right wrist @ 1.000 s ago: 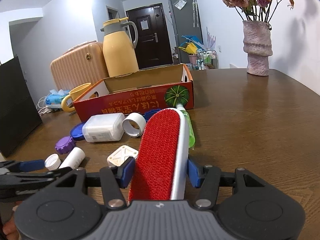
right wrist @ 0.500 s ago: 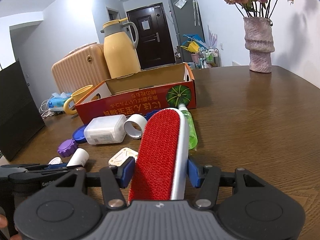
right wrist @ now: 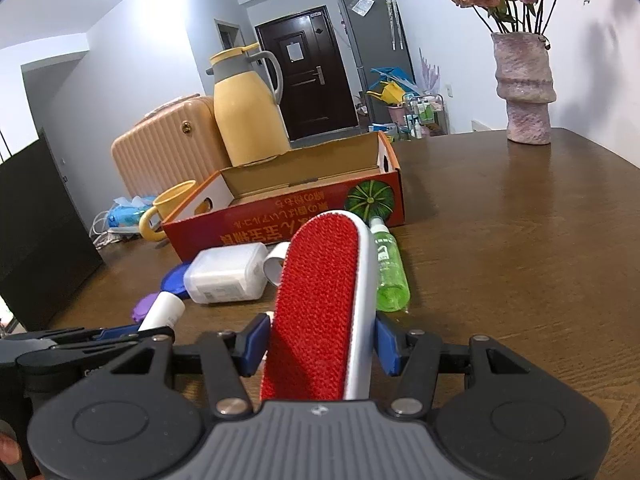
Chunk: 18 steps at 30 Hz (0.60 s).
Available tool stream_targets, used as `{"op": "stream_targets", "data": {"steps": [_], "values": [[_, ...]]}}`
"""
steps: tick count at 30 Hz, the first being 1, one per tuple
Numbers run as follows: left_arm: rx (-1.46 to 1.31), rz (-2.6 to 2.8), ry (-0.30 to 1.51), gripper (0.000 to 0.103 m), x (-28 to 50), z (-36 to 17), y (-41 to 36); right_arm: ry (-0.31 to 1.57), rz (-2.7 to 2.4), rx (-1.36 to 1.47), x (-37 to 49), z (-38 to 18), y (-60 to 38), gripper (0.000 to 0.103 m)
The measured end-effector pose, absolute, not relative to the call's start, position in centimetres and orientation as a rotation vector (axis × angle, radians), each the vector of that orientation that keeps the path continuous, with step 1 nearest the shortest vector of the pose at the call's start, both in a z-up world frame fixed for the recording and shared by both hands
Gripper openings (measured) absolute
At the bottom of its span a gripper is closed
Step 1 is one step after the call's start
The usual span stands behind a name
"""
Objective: Organize rigid objects
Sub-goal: 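Carry the lint brush and spray bottle over the cardboard box with both tools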
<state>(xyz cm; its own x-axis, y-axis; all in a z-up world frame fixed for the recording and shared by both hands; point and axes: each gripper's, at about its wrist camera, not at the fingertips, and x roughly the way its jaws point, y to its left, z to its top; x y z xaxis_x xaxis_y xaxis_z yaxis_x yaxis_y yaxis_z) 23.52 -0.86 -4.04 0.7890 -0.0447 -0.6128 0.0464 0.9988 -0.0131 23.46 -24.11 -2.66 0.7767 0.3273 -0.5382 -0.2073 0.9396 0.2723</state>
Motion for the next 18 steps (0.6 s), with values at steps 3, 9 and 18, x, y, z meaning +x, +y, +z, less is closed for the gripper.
{"op": "stream_targets", "data": {"steps": [3,9,18], "values": [[0.004,-0.051,0.643,0.028,23.6,-3.2,-0.8,0.613,0.297,0.206,23.7,-2.1,-23.9,0.054],[-0.002,-0.051,0.613,0.028,24.0,-1.6,-0.5,0.606,0.315,0.219,24.6,-0.9,-23.4,0.054],[-0.012,-0.047,0.581,0.028,25.2,0.5,0.0,0.599,0.329,0.240,26.5,0.8,-22.8,0.054]]}}
